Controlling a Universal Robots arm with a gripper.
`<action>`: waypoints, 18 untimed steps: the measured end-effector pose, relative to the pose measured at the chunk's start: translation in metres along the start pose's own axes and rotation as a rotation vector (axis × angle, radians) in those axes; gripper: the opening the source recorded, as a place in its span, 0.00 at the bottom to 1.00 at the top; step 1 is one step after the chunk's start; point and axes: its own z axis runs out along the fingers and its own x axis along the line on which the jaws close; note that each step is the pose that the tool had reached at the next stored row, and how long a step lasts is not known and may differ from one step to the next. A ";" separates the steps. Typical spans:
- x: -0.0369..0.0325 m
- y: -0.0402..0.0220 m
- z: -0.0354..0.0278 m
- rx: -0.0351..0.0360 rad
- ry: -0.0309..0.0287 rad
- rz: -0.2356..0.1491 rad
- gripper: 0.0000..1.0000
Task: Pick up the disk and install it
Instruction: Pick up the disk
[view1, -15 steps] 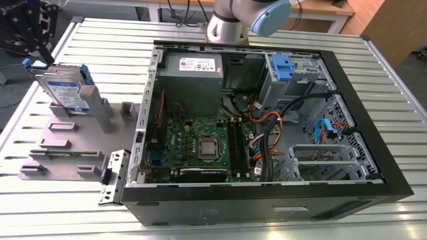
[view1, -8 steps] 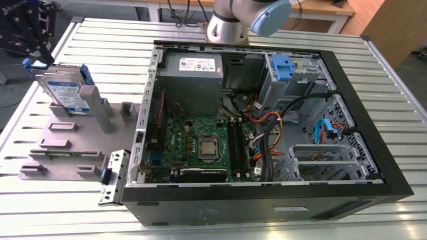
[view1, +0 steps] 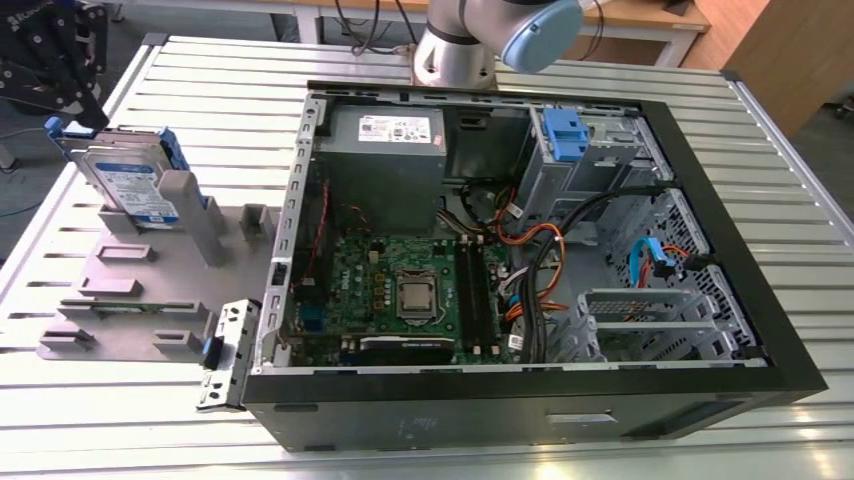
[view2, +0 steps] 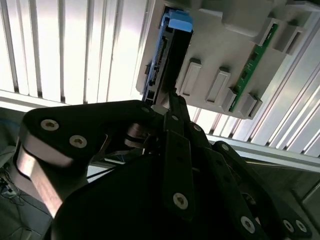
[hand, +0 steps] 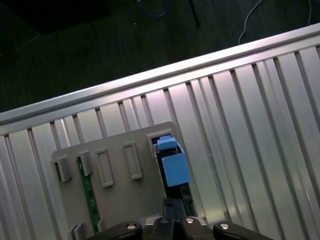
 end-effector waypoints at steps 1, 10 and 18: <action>0.0000 0.0000 0.0000 -0.0003 0.0002 -0.011 0.11; 0.0000 0.0000 0.0003 -0.0022 -0.0046 -0.063 0.11; 0.0000 0.0000 0.0008 -0.0024 -0.0044 -0.074 0.11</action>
